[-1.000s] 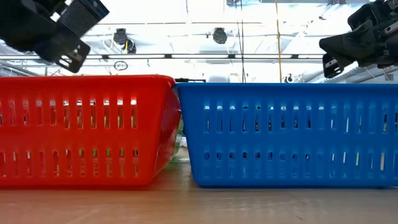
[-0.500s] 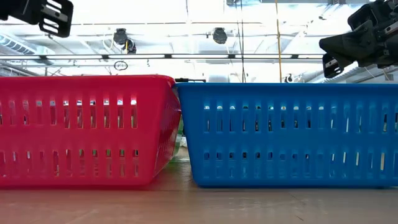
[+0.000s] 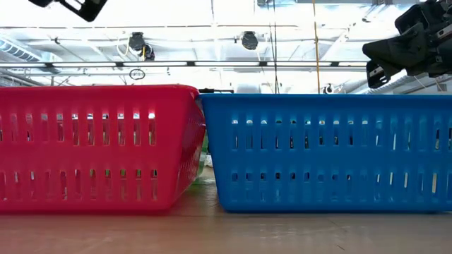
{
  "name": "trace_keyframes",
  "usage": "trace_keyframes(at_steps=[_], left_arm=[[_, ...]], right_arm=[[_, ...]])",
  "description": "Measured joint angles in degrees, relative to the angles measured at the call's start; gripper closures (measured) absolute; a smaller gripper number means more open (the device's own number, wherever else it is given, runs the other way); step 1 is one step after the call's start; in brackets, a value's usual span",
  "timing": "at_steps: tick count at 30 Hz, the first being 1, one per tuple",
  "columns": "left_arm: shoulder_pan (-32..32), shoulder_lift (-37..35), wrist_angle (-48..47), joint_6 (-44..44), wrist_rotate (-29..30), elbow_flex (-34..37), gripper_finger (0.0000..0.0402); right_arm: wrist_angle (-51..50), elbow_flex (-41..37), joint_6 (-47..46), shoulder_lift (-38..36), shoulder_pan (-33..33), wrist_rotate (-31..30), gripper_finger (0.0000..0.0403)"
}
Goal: Pick & Place Travel size toiletries
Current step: Put the left blue shave cream into the orange bin
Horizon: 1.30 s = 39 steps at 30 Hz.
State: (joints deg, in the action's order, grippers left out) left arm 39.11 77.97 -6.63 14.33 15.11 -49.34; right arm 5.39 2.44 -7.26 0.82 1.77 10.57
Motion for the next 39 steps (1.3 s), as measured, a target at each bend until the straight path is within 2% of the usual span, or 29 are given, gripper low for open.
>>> trace_keyframes(at_steps=[6,13,26,39], left_arm=[[-2.11,9.96,-11.4,6.48,0.0,-10.23,0.0305],[-5.25,17.28,-13.51,10.18,-6.39,-11.84,0.0305],[-6.14,19.96,-15.44,16.56,-7.64,-11.88,0.0305],[-4.61,19.96,-15.56,17.73,-4.11,-11.89,0.0305]], right_arm=[[0.0,0.02,0.01,-0.01,-0.01,0.0,0.0403],[0.0,0.01,0.0,0.0,0.0,0.0,0.0403],[0.0,0.0,-0.01,0.0,0.0,0.0,0.0403],[0.0,0.02,0.01,0.0,-0.01,0.0,0.0403]])
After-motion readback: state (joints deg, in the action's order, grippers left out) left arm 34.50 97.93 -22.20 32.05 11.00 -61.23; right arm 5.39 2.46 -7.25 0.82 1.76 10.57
